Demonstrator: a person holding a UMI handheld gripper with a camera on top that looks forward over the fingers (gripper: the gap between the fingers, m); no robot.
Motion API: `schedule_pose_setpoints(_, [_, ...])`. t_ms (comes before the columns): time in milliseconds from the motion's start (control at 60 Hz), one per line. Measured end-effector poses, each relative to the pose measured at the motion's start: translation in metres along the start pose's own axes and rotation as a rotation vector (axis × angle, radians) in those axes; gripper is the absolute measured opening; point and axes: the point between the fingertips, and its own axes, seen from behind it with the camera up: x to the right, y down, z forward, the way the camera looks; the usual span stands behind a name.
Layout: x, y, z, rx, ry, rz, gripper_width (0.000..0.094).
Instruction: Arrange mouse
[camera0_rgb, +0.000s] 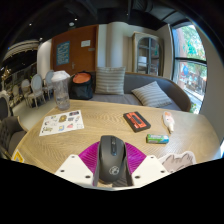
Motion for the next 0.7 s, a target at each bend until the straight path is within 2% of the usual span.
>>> schedule_pose_setpoints(117, [0.056,-0.046,-0.063,0.139,0.093,-0.051,0.0386])
schedule_pose_setpoints(200, [0.105,-0.044,-0.104,0.16,0.178,-0.065,0.0384])
schedule_pose_setpoints(267, [0.146,-0.02,-0.111,0.108,0.234,-0.052,0.0384])
schedule_pose_setpoints(367, [0.192,0.047,-0.108,-0.011,0.282,-0.05,0.0383])
schedule_pose_setpoints(417, [0.206,0.072,-0.103,-0.072,0.289,-0.036,0.0383])
schedule_pose_setpoints(483, [0.212,0.097,-0.102,-0.107,0.267,0.004,0.0416])
schedule_pose_setpoints(550, [0.212,0.111,-0.099,-0.14,0.228,0.05,0.0464])
schedule_pose_setpoints(600, [0.211,0.112,-0.101,-0.125,0.208,0.056,0.0518])
schedule_pose_setpoints(633, [0.212,0.111,-0.103,-0.112,0.198,0.05,0.0605])
schedule_pose_setpoints(700, [0.214,0.101,-0.114,-0.068,0.196,0.041,0.0842])
